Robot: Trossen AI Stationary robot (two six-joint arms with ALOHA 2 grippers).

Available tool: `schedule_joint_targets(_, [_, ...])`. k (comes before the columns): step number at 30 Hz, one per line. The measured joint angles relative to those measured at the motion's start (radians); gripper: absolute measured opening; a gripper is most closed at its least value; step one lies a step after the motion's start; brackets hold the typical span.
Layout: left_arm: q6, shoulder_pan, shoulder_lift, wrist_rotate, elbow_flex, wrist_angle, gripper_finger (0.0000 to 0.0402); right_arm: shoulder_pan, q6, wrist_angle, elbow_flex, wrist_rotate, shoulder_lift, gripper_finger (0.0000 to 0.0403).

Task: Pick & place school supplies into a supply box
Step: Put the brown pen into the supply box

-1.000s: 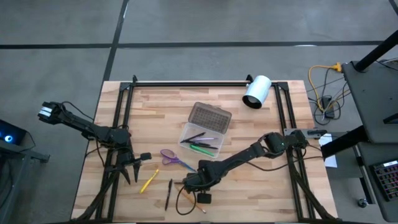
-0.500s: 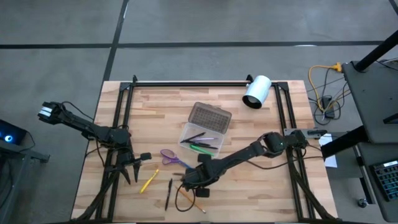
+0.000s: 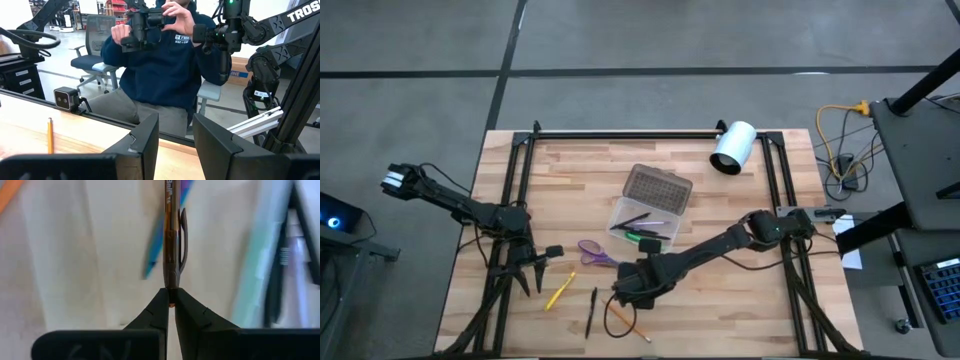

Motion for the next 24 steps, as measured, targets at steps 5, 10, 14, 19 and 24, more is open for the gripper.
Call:
schedule_joint_targets(5, [0.000,0.000,0.000,0.000,0.000,0.000,0.0105,0.000,0.045,-0.054,0.001,0.110,-0.013,0.0009])
schedule_joint_targets(10, [0.000,0.000,0.000,0.000,0.000,0.000,0.0105,-0.006,0.093,-0.116,0.001,0.197,-0.016,0.0009])
schedule_joint_targets(14, [0.000,0.000,0.000,0.000,0.000,0.000,0.0105,-0.021,0.136,-0.151,0.001,0.211,-0.016,0.0009])
schedule_joint_targets(19, [0.000,0.000,0.000,0.000,0.000,0.000,0.0105,-0.035,0.193,-0.211,0.000,0.274,-0.016,0.0009])
schedule_joint_targets(24, [0.000,0.000,0.000,0.000,0.000,0.000,0.0105,-0.046,0.266,-0.292,-0.001,0.305,-0.016,0.0009])
